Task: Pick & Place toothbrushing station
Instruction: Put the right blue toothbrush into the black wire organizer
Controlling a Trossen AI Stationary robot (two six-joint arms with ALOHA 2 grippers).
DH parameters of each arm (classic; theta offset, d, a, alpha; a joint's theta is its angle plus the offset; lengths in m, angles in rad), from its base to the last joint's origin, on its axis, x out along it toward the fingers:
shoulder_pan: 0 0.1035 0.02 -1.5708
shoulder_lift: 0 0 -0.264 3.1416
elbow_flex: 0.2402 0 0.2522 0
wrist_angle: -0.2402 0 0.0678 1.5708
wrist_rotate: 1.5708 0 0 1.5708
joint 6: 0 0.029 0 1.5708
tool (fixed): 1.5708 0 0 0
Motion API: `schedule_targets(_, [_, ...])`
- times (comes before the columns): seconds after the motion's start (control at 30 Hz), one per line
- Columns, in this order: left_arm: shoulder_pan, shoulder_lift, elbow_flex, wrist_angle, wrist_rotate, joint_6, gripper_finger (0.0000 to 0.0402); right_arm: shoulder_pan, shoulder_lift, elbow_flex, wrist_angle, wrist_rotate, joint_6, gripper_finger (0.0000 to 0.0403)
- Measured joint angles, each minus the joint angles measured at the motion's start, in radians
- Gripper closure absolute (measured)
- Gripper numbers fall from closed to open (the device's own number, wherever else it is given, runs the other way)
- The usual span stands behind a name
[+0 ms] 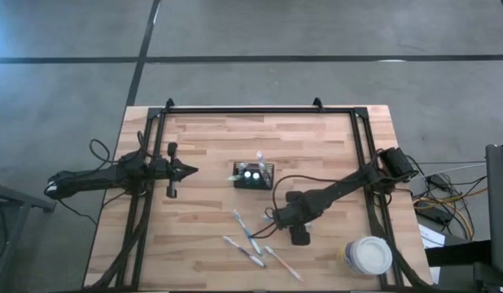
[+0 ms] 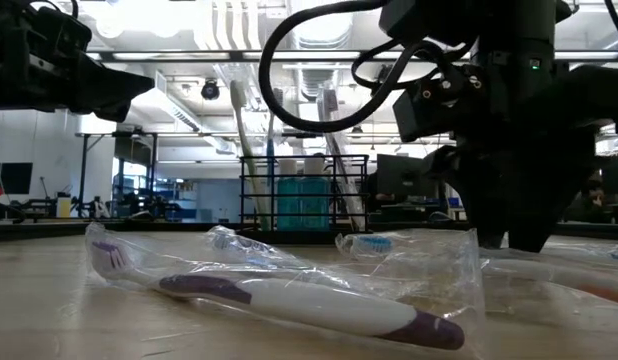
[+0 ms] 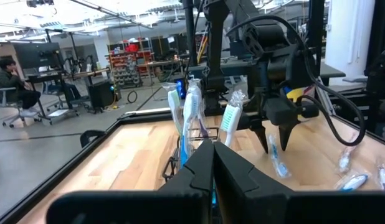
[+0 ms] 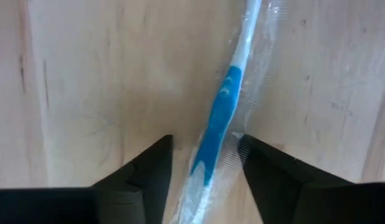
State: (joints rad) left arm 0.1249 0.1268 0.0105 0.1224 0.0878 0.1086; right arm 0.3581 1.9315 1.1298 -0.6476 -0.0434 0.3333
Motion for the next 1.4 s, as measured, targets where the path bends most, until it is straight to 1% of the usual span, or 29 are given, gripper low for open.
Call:
schedule_targets(0.17, [0.0,0.0,0.0,-0.001,0.0,-0.001,0.039,-0.011,-0.006,-0.004,-0.001,-0.002,-0.01,0.0294])
schedule_targets(0.3, [0.0,0.0,0.0,-0.001,0.0,-0.011,0.039,-0.01,-0.02,-0.005,0.004,0.025,-0.035,0.0354])
schedule_targets(0.37, [0.0,0.0,0.0,-0.001,0.0,-0.01,0.039,-0.009,-0.028,-0.006,0.01,0.034,-0.048,0.0378])
schedule_targets(0.4, [0.0,0.0,0.0,0.0,-0.001,-0.01,0.039,-0.009,-0.035,-0.007,0.011,0.035,-0.054,0.0383])
schedule_targets(0.6, [0.0,0.0,0.0,0.032,-0.003,0.045,0.039,-0.009,-0.078,-0.011,0.058,0.055,-0.063,0.0382])
schedule_targets(0.67, [0.0,0.0,0.0,0.043,-0.004,0.054,0.039,-0.01,-0.111,-0.011,0.047,0.08,-0.071,0.0382])
schedule_targets(0.73, [0.0,0.0,0.0,0.05,-0.003,0.053,0.039,-0.011,-0.152,-0.007,0.075,0.1,-0.079,0.0382])
schedule_targets(0.9, [0.0,-0.002,0.002,0.111,0.0,0.014,0.039,-0.003,-0.264,-0.007,0.111,0.176,-0.112,0.0382])
schedule_targets(1.0, [0.0,-0.001,0.002,0.175,0.001,-0.022,0.039,-0.001,-0.361,-0.029,0.228,0.217,-0.172,0.0382])
schedule_targets(1.07, [0.0,0.001,0.002,0.179,-0.001,-0.048,0.039,-0.001,-0.423,-0.065,0.329,0.227,-0.219,0.0382])
schedule_targets(1.23, [0.0,0.025,0.002,0.177,-0.012,-0.06,0.039,-0.025,-0.577,-0.22,0.622,0.22,-0.344,0.0382])
schedule_targets(1.33, [0.0,0.042,0.003,0.189,-0.012,-0.06,0.039,-0.069,-0.665,-0.328,0.734,0.182,-0.371,0.0382])
schedule_targets(1.4, [0.0,0.054,0.018,0.19,-0.011,-0.063,0.039,-0.096,-0.73,-0.395,0.802,0.177,-0.376,0.0382])
